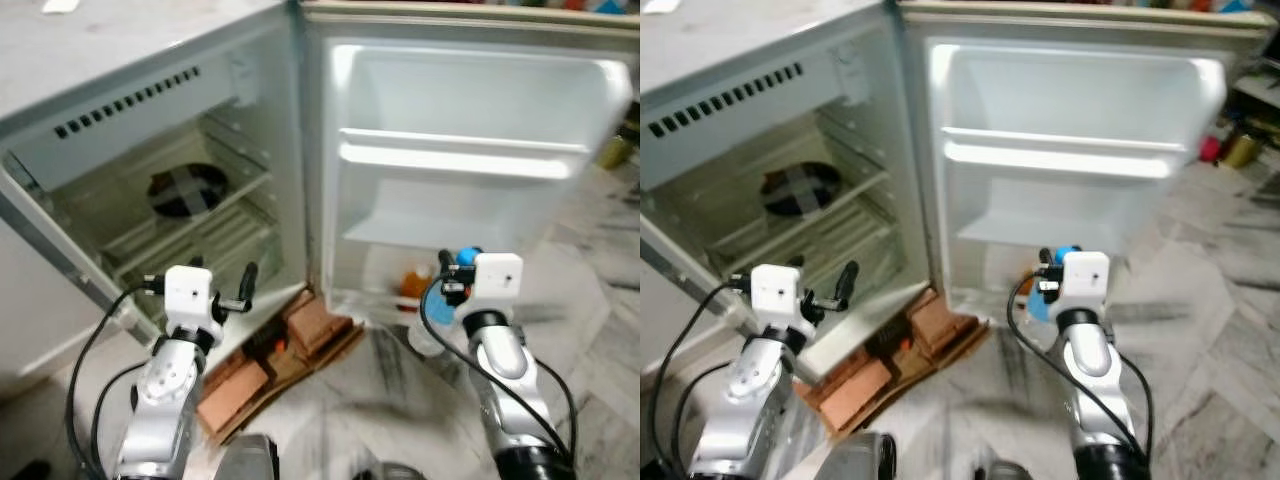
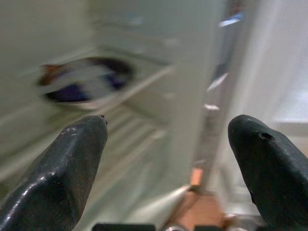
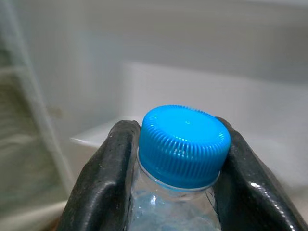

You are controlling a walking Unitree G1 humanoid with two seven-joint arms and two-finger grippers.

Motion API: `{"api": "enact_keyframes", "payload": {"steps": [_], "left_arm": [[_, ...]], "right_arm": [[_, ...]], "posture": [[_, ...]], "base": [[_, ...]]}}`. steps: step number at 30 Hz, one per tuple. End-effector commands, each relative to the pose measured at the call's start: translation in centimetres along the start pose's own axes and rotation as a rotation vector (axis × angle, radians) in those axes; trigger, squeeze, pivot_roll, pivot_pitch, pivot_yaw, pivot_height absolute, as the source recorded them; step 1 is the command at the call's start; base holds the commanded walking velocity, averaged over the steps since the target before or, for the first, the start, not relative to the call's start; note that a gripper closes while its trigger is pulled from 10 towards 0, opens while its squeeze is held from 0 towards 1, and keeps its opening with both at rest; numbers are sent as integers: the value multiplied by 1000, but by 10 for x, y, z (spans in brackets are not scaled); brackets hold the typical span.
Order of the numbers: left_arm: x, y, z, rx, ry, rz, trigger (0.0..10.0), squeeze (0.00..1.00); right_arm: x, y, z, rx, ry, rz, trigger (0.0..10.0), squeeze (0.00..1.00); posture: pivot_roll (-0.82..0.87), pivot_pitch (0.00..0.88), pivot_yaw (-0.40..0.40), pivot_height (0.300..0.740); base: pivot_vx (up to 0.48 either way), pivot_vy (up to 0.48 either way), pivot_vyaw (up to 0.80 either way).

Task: Restocking fridge

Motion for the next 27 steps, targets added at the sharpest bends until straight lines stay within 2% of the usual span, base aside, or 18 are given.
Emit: {"api": "enact_keyframes", "payload": {"steps": [1, 5, 20, 27], "left_arm": [[1, 3, 10, -8, -26, 12, 10000, 0], [1, 2, 10, -10, -23, 4, 10000, 0], [-1, 2, 13, -10, -23, 4, 10000, 0], [-2, 1, 12, -11, -19, 2, 10000, 0]], "right_arm": [[-3, 1, 15, -17, -34, 3, 10000, 0], [-3, 1, 15, -17, -35, 2, 10000, 0], [-2, 1, 14, -22, -32, 0, 10000, 0], [-3, 1, 14, -25, -33, 0, 10000, 0]], "posture": [[49, 104, -30, 740], [50, 103, -30, 740], [53, 107, -34, 740], [50, 108, -34, 740]], "base": [[424, 0, 0], [374, 0, 0], [0, 0, 0], [0, -434, 0]]}}
Point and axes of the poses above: a point about 5 cm out from each wrist's last joint towards the gripper, its own x axis pointing out of the wrist towards the gripper, its own y axis along the axis of the wrist's last joint, z = x × y, the point moved 6 cm from there along x, pointing out of the wrist towards the gripper
